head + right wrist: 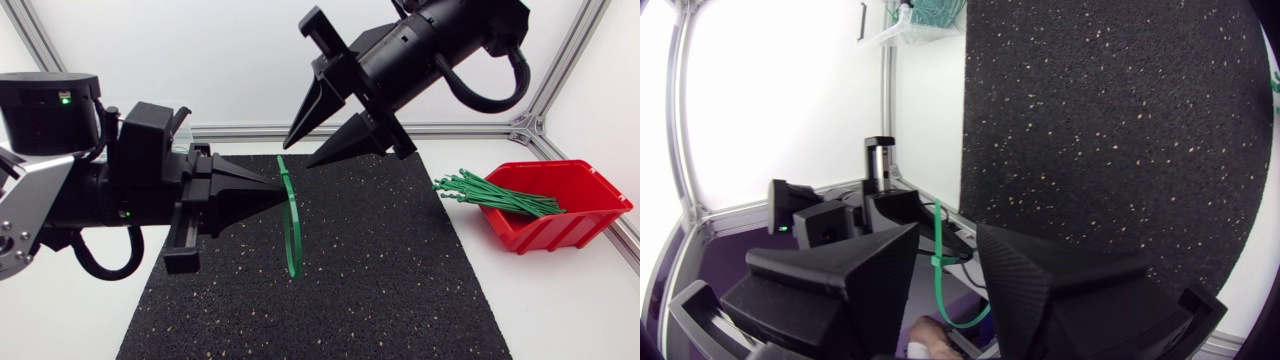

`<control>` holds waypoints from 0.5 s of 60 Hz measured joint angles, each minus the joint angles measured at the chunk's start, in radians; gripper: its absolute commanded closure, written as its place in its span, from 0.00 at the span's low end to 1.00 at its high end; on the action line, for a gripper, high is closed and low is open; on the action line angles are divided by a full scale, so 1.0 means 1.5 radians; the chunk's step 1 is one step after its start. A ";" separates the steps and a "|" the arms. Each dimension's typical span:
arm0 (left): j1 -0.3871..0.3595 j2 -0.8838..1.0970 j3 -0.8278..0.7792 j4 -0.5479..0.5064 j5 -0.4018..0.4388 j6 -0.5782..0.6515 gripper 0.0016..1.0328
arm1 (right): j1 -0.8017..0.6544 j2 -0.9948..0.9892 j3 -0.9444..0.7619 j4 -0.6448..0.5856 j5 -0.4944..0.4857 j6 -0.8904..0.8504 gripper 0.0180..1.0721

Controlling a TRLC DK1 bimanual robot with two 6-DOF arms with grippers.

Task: Take a green cable tie from the red box, thread the tail through the head to close it, then place it in the transparent bin on the left.

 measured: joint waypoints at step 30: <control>0.090 0.032 0.140 -0.242 -0.336 0.161 0.97 | 0.009 0.025 -0.001 -0.017 0.399 -0.051 0.06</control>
